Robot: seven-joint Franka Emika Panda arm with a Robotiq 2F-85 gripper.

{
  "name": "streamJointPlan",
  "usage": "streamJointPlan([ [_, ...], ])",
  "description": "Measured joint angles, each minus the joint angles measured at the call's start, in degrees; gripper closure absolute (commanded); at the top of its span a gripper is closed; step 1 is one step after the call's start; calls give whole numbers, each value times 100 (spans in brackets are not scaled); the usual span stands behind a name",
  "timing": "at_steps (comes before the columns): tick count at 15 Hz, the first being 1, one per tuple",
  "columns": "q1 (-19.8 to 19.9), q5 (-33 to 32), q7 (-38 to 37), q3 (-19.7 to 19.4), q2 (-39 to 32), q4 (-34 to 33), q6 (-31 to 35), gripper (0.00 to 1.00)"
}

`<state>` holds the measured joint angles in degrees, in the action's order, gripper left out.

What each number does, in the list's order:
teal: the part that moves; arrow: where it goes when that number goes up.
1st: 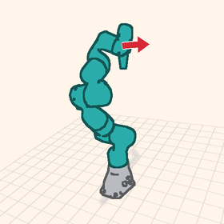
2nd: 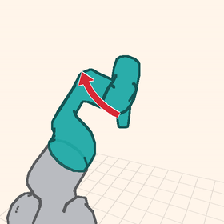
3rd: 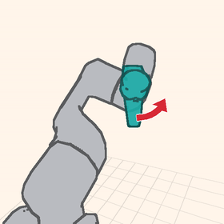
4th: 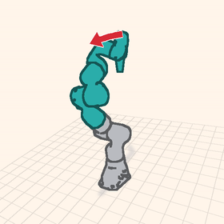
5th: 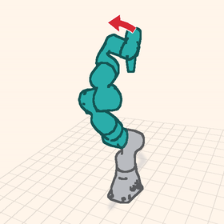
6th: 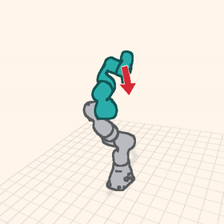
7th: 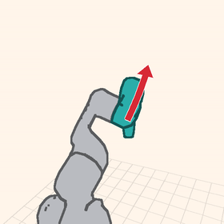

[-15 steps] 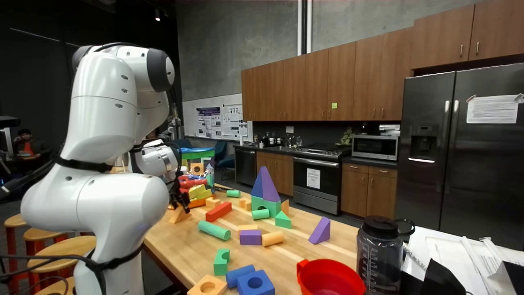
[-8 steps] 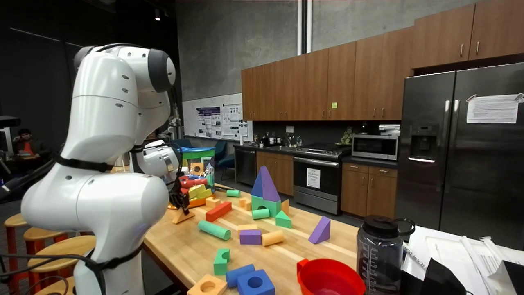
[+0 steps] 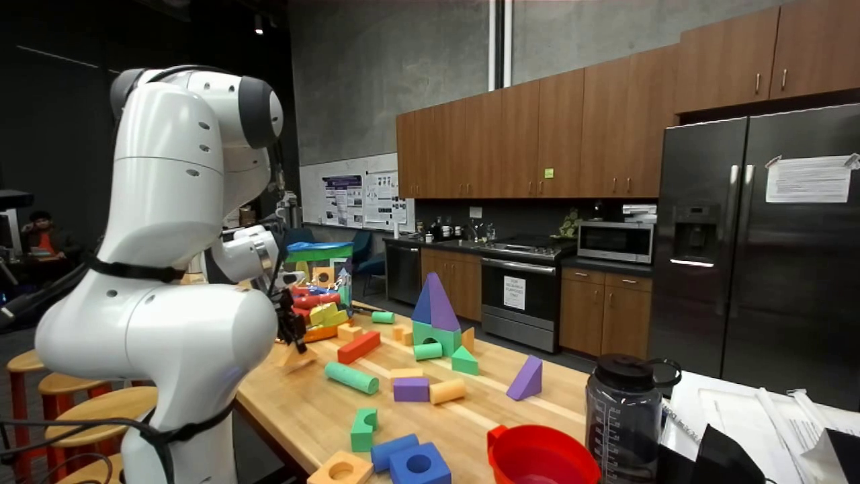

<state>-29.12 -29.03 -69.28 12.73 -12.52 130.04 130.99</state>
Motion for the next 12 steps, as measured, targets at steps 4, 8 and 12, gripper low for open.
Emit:
streamJointPlan([
  [4, 1, 84, 146, 264, 573, -145, -786, 84],
  [8, 37, -224, 44, 488, 1141, -262, -806, 84],
  [12, 137, -786, -320, 742, 1596, -276, -436, 84],
])
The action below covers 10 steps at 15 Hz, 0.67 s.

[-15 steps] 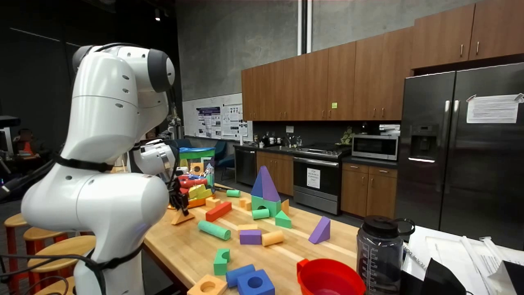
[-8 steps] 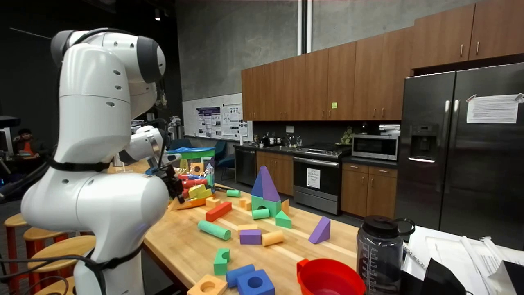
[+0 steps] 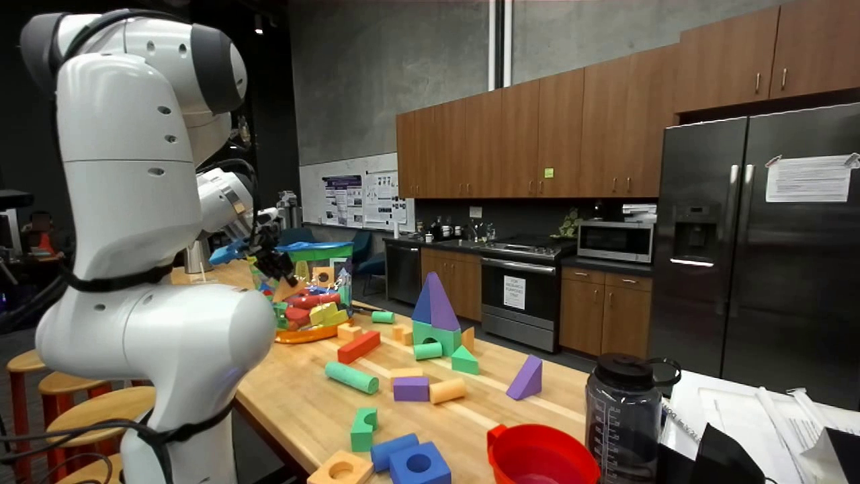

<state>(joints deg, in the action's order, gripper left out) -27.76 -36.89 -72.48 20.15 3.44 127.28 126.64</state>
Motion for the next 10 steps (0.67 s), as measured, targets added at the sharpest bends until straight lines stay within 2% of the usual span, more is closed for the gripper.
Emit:
streamJointPlan([
  [6, 181, -1125, -1178, 375, 443, 18, 1124, 84],
  [10, 331, -2666, -2631, 592, 448, 21, 1989, 84],
])
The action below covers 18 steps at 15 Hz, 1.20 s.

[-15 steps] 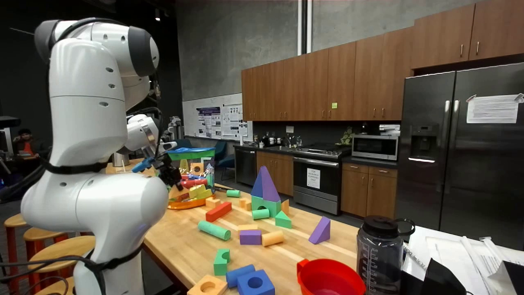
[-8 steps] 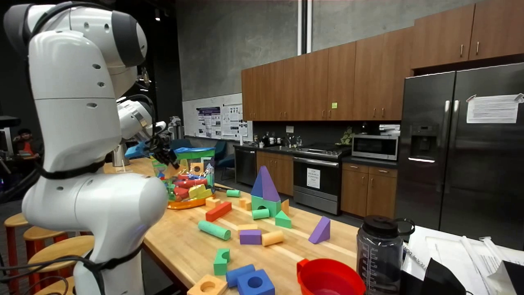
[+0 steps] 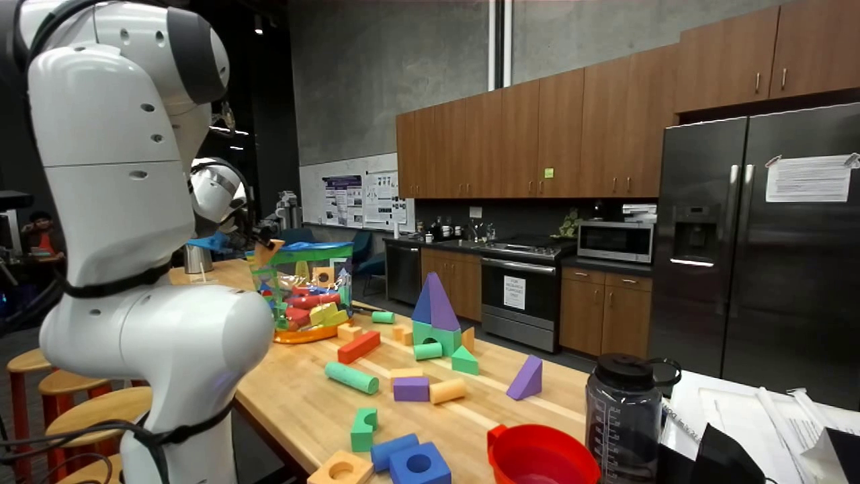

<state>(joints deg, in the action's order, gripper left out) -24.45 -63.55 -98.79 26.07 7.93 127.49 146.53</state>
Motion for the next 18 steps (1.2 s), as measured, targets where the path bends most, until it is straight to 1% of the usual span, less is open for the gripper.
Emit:
streamJointPlan([
  [2, 31, -1019, -913, 93, -7, -15, 273, 84],
  [5, 9, -2476, -2277, 287, -6, -108, 308, 84],
  [7, -71, -3177, -2969, 422, -17, -214, 192, 84],
  [10, -326, -4019, -3720, 569, -209, -431, -214, 84],
  [12, -471, -4368, -3847, 684, -621, -632, -636, 84],
  [15, -646, -4698, -3750, 777, -1564, -1113, -1143, 84],
  [18, -818, -4906, -3400, 786, -2509, -1886, -1304, 84],
])
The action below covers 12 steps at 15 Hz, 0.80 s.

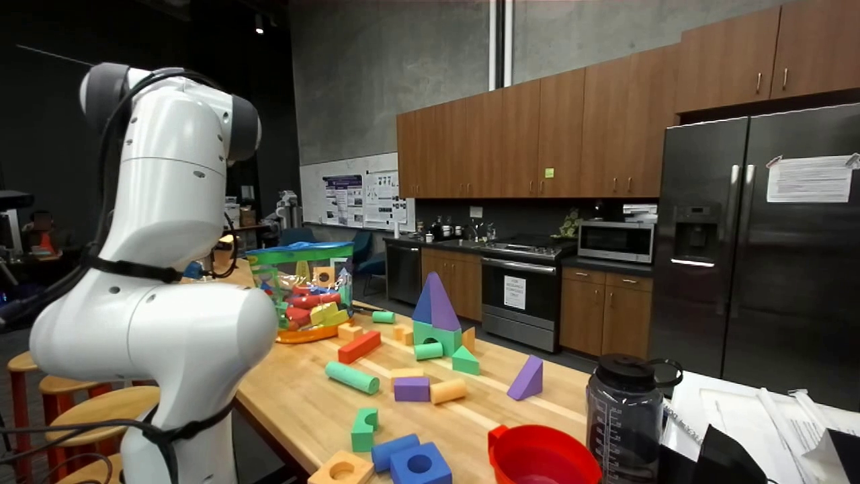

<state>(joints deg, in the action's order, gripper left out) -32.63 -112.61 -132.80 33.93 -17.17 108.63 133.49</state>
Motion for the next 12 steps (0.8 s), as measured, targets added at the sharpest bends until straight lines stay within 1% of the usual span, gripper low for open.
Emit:
streamJointPlan([
  [3, -142, 67, 701, -1, -620, -909, 131, 84],
  [6, -342, 247, 1260, -11, -882, -1629, 264, 84],
  [9, -651, 272, 1394, -133, -1029, -2179, 98, 84],
  [12, -980, 401, 1468, -422, -1246, -2721, -172, 84],
])
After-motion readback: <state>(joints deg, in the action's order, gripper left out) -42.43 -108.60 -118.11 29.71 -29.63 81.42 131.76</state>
